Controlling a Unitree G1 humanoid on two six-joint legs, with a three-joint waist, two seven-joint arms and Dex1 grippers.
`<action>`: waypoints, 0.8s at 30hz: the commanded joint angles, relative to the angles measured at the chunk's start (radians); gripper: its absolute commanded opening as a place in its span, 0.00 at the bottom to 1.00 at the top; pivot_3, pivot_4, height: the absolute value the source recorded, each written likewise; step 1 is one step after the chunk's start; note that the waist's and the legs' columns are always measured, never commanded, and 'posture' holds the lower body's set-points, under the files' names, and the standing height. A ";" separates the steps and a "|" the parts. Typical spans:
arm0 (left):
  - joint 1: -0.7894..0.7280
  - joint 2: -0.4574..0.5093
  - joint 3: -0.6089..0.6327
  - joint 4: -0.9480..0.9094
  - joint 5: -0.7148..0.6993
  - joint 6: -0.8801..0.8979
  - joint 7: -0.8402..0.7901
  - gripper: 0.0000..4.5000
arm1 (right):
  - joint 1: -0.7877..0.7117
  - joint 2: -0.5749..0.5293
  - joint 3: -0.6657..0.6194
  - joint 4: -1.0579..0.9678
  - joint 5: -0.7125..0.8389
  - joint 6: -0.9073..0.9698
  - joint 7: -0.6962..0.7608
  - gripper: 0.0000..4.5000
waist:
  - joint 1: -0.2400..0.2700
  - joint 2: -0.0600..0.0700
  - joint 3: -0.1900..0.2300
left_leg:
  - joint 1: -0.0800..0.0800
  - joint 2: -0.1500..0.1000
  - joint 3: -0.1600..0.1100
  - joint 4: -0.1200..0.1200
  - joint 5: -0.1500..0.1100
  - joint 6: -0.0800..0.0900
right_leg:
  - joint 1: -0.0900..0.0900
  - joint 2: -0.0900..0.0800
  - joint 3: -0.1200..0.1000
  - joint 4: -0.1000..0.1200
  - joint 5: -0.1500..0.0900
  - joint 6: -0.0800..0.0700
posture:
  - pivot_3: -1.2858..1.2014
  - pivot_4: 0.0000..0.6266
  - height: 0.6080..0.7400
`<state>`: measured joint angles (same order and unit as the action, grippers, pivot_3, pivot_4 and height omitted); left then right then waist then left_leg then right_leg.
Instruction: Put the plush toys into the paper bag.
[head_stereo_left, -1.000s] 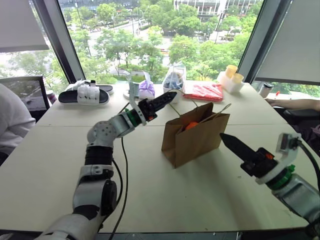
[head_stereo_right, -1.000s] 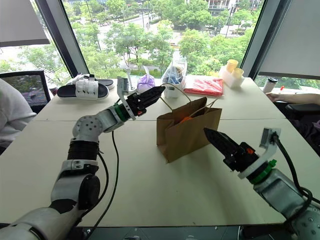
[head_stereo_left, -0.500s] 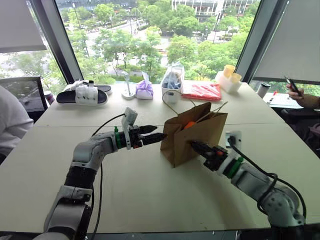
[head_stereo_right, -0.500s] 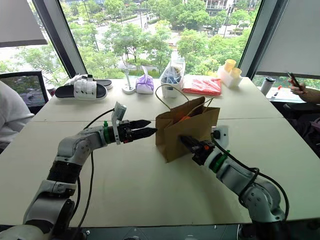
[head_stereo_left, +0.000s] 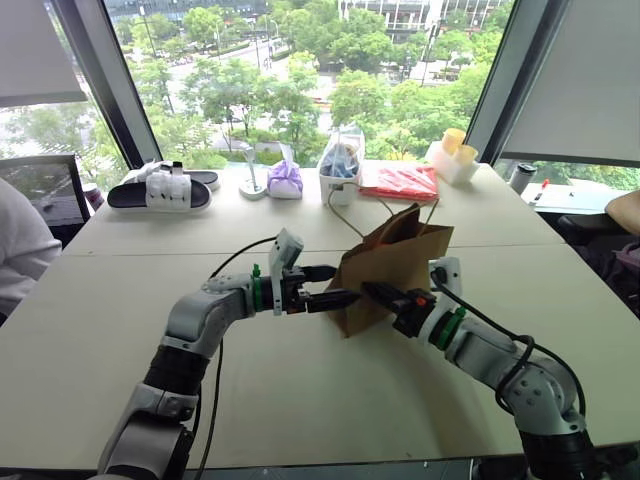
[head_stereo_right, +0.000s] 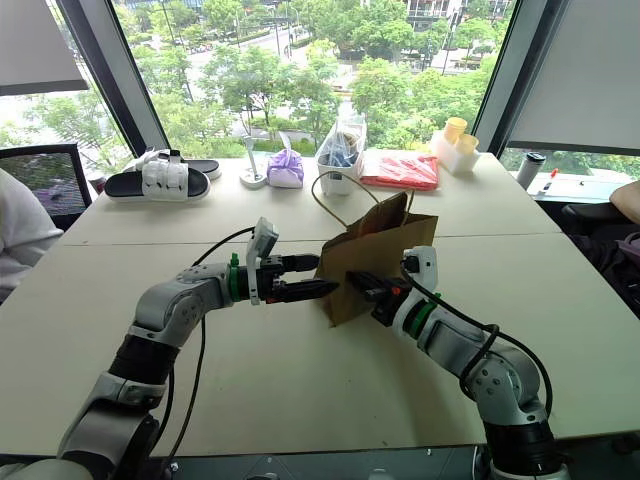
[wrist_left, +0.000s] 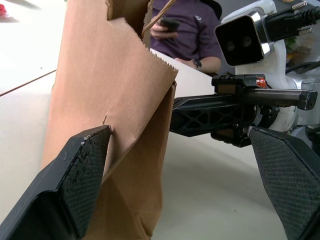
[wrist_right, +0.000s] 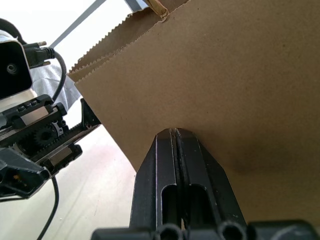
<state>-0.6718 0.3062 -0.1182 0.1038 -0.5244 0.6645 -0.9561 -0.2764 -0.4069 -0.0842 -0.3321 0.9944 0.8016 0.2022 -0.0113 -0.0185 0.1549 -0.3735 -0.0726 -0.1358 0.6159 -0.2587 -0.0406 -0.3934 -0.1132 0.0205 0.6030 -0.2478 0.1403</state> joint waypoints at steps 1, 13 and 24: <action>-0.020 -0.029 -0.031 0.014 0.068 -0.055 0.057 1.00 | -0.014 0.016 -0.024 -0.048 0.007 0.001 -0.003 0.01 | 0.001 0.000 0.000 | 0.000 0.000 0.000 0.000 0.000 0.000 | 0.000 0.000 0.000 0.000 0.000 0.000 | 0.52 0.24 1.00; -0.057 -0.134 -0.093 0.152 0.215 -0.174 0.129 0.40 | 0.033 0.026 -0.118 -0.123 0.112 0.034 -0.024 0.00 | 0.001 0.000 0.000 | 0.000 0.000 0.001 0.000 0.000 0.000 | 0.000 0.000 0.000 0.000 0.000 0.000 | 0.52 0.24 1.00; -0.082 -0.128 -0.062 0.088 0.113 -0.162 -0.048 0.01 | 0.208 -0.068 -0.225 -0.236 0.308 0.042 0.045 0.00 | 0.001 0.000 0.000 | -0.001 0.000 0.002 0.000 0.000 0.000 | 0.001 0.000 -0.001 0.000 0.000 0.000 | 0.52 0.24 1.00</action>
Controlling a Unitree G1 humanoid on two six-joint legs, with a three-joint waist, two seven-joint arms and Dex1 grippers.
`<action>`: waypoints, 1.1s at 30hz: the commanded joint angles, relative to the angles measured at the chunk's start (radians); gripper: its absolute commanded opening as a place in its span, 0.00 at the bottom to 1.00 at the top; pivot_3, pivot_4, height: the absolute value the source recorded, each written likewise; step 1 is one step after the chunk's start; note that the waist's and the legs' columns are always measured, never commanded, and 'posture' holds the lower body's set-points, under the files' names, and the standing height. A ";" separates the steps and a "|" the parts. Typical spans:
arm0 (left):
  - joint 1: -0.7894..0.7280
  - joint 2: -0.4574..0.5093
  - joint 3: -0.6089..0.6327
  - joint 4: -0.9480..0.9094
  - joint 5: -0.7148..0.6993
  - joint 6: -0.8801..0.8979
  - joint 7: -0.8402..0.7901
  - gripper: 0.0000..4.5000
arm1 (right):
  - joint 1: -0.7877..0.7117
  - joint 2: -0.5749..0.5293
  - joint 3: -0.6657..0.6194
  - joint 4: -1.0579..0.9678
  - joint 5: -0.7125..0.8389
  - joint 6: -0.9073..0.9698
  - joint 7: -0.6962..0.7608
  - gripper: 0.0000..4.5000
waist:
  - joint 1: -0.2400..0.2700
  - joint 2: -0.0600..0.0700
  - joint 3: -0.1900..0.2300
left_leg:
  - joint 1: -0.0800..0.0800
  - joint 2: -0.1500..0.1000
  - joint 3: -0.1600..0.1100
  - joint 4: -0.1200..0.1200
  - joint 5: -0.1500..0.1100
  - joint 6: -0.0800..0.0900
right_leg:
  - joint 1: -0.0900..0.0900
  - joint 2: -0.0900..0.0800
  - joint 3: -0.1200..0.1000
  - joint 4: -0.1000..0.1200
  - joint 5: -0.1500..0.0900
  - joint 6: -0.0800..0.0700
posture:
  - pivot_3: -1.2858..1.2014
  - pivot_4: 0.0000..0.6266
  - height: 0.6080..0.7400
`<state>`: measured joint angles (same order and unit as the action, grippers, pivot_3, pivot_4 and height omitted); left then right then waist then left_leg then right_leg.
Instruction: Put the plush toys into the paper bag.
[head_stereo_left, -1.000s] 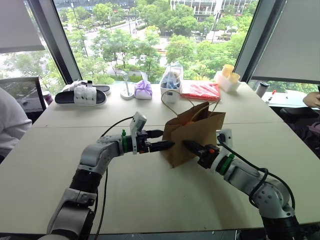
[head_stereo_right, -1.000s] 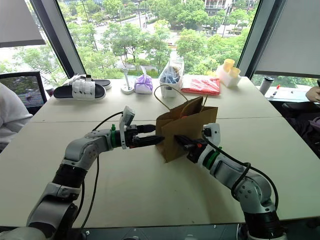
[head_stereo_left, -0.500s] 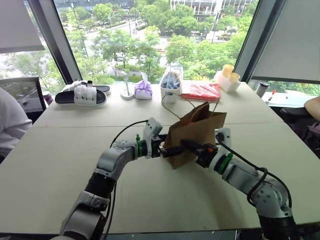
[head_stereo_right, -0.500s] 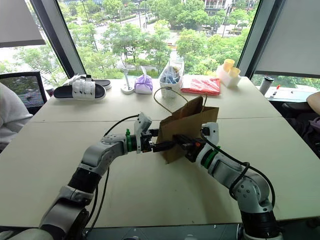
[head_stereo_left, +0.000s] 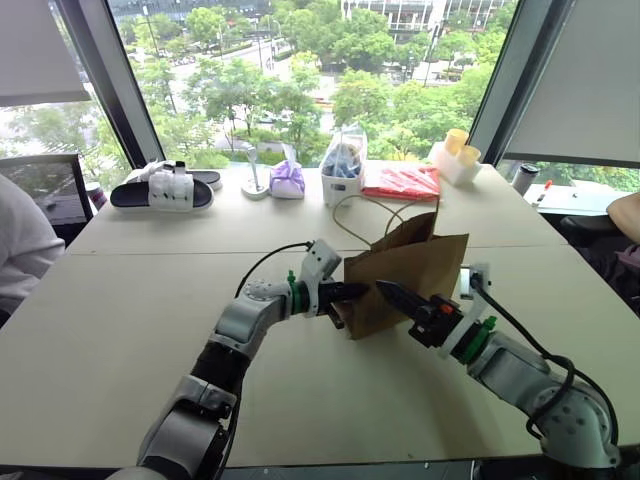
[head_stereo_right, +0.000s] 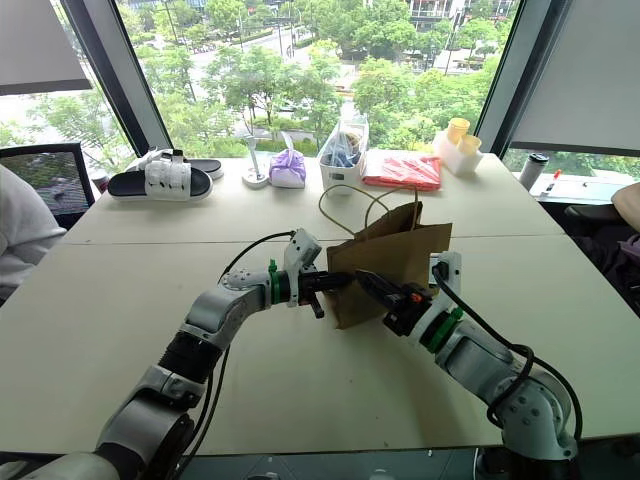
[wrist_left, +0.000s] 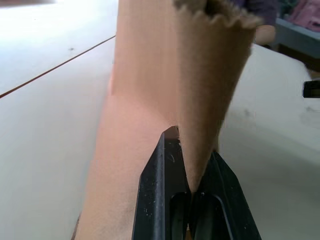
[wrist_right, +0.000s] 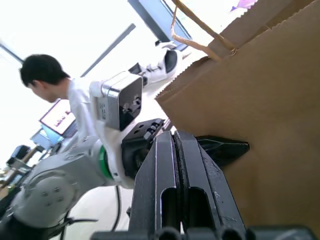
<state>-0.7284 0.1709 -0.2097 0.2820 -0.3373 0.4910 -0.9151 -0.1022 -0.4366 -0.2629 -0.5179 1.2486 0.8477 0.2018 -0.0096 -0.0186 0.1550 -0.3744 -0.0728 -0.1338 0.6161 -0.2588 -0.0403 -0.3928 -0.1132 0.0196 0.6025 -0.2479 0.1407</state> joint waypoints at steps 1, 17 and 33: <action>-0.033 0.018 0.026 -0.088 -0.076 -0.003 -0.119 0.01 | 0.065 -0.058 -0.058 -0.052 0.055 -0.005 0.070 0.00 | 0.000 0.000 0.000 | 0.000 0.000 0.000 0.000 0.000 0.000 | 0.000 0.000 0.000 0.000 0.000 0.000 | 0.52 0.24 1.00; -0.451 0.034 0.024 0.853 0.177 -0.524 -0.407 0.01 | 0.289 -0.121 -0.126 -0.101 0.063 -0.072 0.139 0.00 | -0.002 -0.001 0.000 | 0.000 0.000 0.001 0.001 -0.001 0.003 | 0.002 0.000 -0.001 -0.001 -0.001 0.002 | 0.52 0.24 1.00; -0.453 0.111 0.169 0.773 0.158 -0.541 -0.402 0.81 | 0.254 -0.187 -0.094 -0.080 0.049 -0.058 0.165 0.00 | -0.002 -0.001 0.000 | 0.001 0.000 0.001 0.003 -0.001 0.003 | 0.002 0.000 -0.001 0.001 -0.001 0.002 | 0.52 0.24 1.00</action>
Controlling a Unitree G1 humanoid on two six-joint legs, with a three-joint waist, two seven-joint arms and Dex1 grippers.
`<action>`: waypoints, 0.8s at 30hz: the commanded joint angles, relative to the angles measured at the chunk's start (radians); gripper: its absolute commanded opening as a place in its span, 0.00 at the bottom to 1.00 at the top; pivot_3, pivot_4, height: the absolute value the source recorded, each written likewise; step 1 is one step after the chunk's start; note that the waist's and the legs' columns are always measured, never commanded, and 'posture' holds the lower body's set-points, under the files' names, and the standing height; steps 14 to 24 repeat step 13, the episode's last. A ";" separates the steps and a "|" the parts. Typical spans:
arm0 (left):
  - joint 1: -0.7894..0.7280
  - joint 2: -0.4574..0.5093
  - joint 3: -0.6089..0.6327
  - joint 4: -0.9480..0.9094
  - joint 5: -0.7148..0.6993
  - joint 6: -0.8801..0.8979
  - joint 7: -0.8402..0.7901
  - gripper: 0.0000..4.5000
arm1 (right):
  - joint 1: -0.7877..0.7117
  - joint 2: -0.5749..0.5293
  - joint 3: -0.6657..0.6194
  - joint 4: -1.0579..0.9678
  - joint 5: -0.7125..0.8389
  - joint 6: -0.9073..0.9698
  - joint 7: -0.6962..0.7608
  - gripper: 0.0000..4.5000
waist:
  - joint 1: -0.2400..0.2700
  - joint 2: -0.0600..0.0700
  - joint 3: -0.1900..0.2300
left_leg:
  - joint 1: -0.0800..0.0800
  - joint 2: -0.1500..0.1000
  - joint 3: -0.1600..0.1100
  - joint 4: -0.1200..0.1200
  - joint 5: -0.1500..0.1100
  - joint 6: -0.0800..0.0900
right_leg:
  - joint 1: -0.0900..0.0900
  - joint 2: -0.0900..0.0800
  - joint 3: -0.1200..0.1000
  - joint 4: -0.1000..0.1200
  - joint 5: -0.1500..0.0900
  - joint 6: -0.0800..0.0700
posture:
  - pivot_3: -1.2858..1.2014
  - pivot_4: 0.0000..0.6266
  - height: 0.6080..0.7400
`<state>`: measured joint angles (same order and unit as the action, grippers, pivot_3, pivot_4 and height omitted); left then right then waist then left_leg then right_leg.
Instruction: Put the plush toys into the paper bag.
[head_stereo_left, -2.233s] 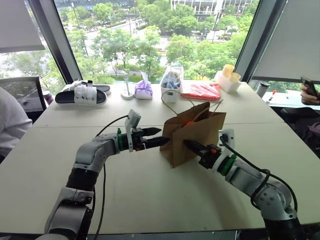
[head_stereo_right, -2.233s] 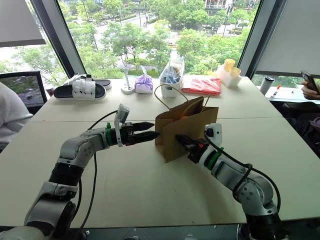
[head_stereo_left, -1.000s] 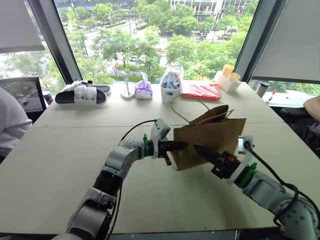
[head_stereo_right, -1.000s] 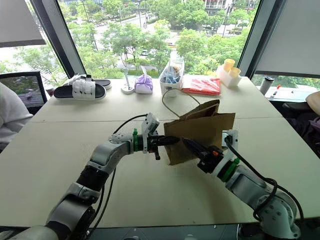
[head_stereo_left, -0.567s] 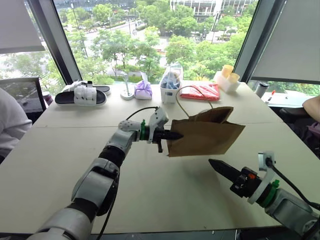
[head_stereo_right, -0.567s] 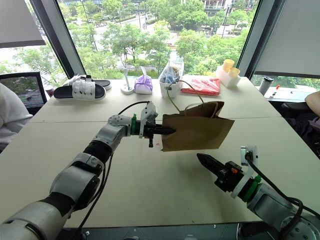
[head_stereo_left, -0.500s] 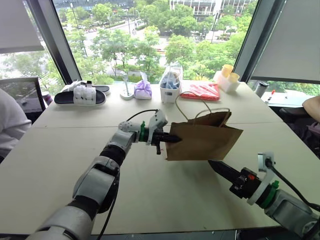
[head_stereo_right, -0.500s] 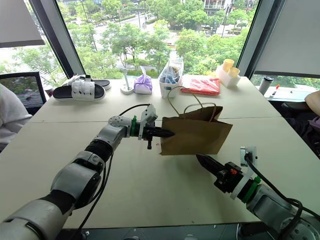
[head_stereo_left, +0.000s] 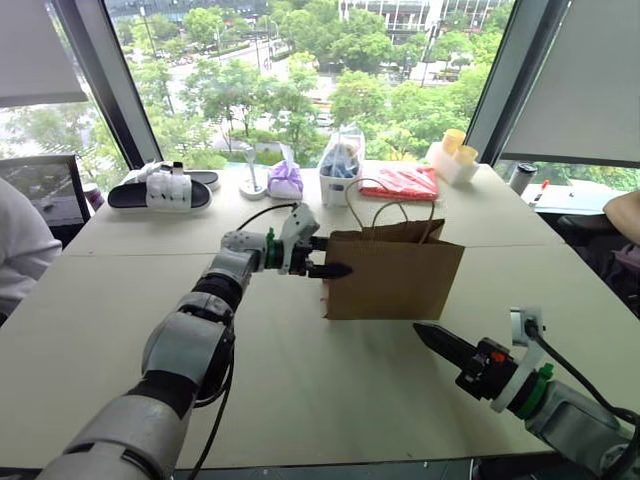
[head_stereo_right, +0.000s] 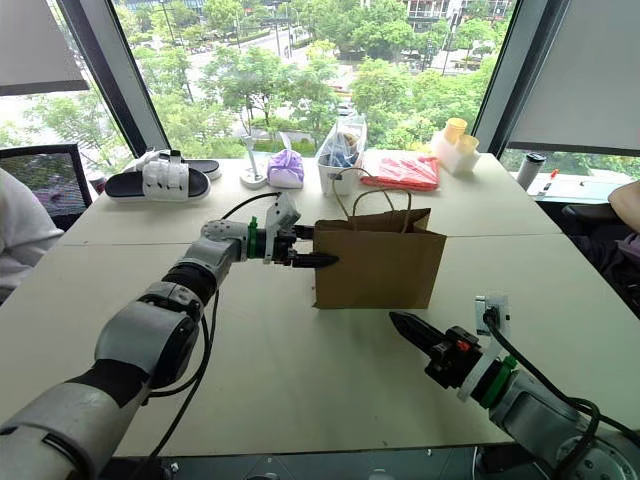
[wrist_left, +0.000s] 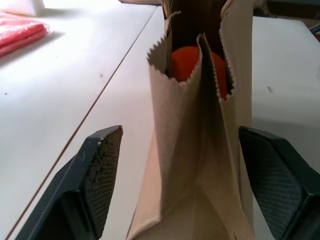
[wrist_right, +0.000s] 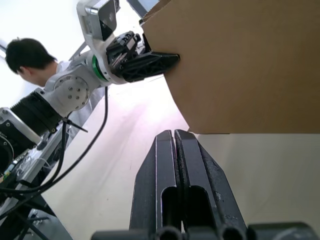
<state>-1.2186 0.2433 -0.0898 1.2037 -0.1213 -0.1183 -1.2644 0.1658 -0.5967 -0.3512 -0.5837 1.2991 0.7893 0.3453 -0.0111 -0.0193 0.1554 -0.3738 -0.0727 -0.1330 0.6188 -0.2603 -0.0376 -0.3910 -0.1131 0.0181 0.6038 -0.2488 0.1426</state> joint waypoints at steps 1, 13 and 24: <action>0.105 0.066 0.060 -0.277 -0.093 0.151 -0.068 0.81 | -0.018 -0.043 -0.008 -0.014 -0.003 0.005 0.028 0.00 | -0.003 0.001 -0.001 | 0.000 0.000 0.000 0.000 0.000 0.000 | 0.000 0.000 0.000 0.000 0.000 0.000 | 0.52 0.24 1.00; 1.145 0.301 0.361 -1.707 -0.449 0.977 0.350 0.81 | 0.019 -0.130 -0.048 0.043 -0.071 0.011 0.089 0.00 | 0.001 0.001 -0.001 | 0.002 0.005 -0.002 -0.003 0.000 0.000 | -0.003 -0.001 0.005 0.004 -0.001 -0.002 | 0.52 0.24 1.00; 1.145 0.301 0.361 -1.707 -0.449 0.977 0.350 0.81 | 0.019 -0.130 -0.048 0.043 -0.071 0.011 0.089 0.00 | 0.001 0.001 -0.001 | 0.002 0.005 -0.002 -0.003 0.000 0.000 | -0.003 -0.001 0.005 0.004 -0.001 -0.002 | 0.52 0.24 1.00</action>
